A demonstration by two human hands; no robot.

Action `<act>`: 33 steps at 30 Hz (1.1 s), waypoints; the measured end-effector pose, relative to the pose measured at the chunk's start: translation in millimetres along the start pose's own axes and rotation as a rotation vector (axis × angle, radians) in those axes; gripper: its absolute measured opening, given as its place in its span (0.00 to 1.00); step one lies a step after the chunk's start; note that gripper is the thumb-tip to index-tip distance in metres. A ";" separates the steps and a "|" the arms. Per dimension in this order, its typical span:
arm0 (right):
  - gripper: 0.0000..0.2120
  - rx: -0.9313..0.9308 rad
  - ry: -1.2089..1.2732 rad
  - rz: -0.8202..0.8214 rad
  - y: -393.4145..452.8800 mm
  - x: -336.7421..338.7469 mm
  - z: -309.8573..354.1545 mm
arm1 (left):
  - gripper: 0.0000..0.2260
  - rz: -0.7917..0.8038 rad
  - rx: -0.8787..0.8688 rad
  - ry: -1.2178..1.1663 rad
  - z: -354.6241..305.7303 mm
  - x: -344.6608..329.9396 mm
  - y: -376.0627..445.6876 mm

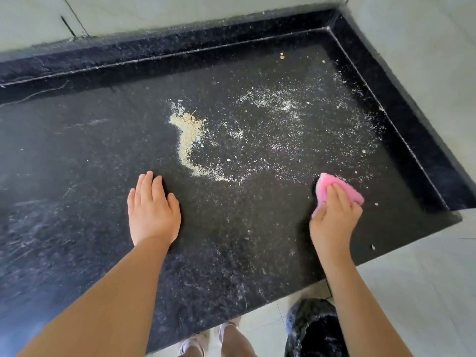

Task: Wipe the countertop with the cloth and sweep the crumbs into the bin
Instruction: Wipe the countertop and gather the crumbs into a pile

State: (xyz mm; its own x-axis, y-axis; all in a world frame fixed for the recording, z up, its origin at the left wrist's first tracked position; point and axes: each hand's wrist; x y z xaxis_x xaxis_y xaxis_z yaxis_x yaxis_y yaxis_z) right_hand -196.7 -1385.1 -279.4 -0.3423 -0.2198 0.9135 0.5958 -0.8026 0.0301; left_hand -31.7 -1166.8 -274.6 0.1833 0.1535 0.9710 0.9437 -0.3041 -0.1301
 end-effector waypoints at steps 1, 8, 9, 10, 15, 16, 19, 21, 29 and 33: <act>0.24 -0.009 -0.024 -0.002 0.7 -5.9 13.2 | 0.21 0.000 -0.001 0.002 -0.3 -0.2 0.2; 0.21 0.109 0.203 0.091 10.8 -32.5 102.1 | 0.20 -0.024 0.000 0.031 -1.2 -2.7 0.2; 0.20 0.171 0.246 0.040 13.0 -30.1 103.2 | 0.20 -0.026 0.000 0.033 -0.9 -3.0 0.2; 0.19 0.200 0.278 -0.009 15.0 -23.1 99.4 | 0.20 -0.026 0.000 0.036 -0.8 -2.9 0.2; 0.29 0.092 0.106 -0.176 30.9 29.5 20.9 | 0.21 -0.025 -0.026 0.063 -1.9 -1.3 -1.1; 0.27 0.019 0.068 -0.185 32.7 36.9 1.7 | 0.21 -0.028 -0.050 0.065 -2.6 -0.3 -1.4; 0.28 -0.148 -0.049 -0.176 26.8 54.4 -48.0 | 0.21 -0.058 -0.177 0.083 -4.4 4.2 -7.4; 0.21 -0.273 -0.076 -0.119 21.7 60.8 -67.9 | 0.21 -0.075 -0.297 0.117 -5.9 5.8 -11.4; 0.26 -0.465 0.049 -0.050 -2.3 42.8 -40.4 | 0.24 -0.092 -0.566 0.128 -50.6 -1.4 -39.8; 0.27 -0.368 0.090 0.066 3.7 20.0 14.2 | 0.19 -0.098 -0.468 0.095 -53.0 -6.6 -50.6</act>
State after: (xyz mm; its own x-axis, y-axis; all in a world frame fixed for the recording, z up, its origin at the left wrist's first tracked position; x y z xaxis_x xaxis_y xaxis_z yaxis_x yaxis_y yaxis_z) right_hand -191.0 -1384.6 -255.2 -0.3843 -0.3124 0.8687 0.3233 -0.9270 -0.1904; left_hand -95.2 -1202.3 -263.8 0.0530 0.1229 0.9910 0.7264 -0.6857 0.0462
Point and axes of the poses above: each hand's wrist, its own y-axis towards the middle knuckle, its own x-axis out of the back of the hand, z = x × y, and after that the axes turned 7 degrees about y, right-handed
